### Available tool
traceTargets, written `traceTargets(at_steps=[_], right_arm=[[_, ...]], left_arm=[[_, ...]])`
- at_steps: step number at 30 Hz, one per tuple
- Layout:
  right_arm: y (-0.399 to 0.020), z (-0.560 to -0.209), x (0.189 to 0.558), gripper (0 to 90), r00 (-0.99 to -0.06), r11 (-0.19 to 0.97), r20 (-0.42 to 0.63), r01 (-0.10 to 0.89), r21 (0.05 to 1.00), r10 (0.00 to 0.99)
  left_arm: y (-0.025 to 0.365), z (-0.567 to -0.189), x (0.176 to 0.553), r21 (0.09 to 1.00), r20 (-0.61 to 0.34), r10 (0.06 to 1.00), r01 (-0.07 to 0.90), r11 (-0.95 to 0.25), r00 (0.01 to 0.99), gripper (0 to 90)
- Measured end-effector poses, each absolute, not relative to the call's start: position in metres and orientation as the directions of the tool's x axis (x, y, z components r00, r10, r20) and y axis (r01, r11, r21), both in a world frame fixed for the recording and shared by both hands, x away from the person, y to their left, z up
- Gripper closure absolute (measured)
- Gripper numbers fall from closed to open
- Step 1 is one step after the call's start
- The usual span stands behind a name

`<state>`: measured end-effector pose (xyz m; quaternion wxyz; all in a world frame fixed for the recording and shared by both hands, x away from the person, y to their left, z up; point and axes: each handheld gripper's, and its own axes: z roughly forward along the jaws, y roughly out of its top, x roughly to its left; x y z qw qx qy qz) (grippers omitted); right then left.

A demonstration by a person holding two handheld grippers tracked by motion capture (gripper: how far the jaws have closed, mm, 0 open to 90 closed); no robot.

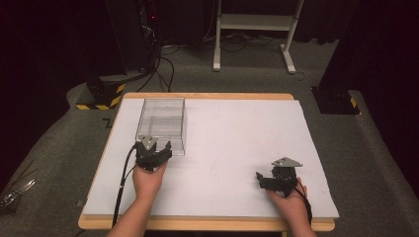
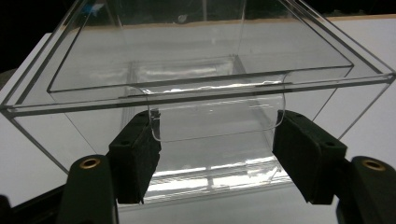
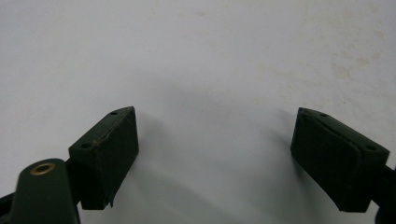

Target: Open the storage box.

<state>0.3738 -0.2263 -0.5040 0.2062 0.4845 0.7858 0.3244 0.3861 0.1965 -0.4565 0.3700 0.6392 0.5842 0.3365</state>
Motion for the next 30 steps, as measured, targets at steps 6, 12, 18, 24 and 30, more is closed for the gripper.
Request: traceTargets(at_steps=[6,12,18,24,30], right_arm=[[-0.226,-0.504,0.374,14.8,-0.446,0.321,-0.010,0.627,0.710,0.895],[-0.226,-0.504,0.374,14.9,-0.446,0.321,-0.010,0.627,0.710,0.895],[-0.226,-0.504,0.374,14.8,-0.446,0.320,-0.009,0.628,0.710,0.895],[-0.226,-0.504,0.374,14.9,-0.445,0.320,-0.009,0.628,0.710,0.895],[-0.226,-0.504,0.374,14.9,-0.446,0.320,-0.009,0.628,0.710,0.895]], left_arm=[[0.196,-0.458,0.380,0.870,-0.006,0.996,0.492,-0.039,0.089,33.0],[0.195,-0.458,0.373,0.871,-0.008,0.996,0.490,-0.035,0.086,33.0],[0.194,-0.458,0.365,0.872,-0.005,0.996,0.487,-0.038,0.087,33.0],[0.194,-0.457,0.359,0.870,-0.001,0.996,0.490,-0.045,0.093,33.0],[0.194,-0.458,0.351,0.872,-0.009,0.996,0.487,-0.038,0.094,33.0]])
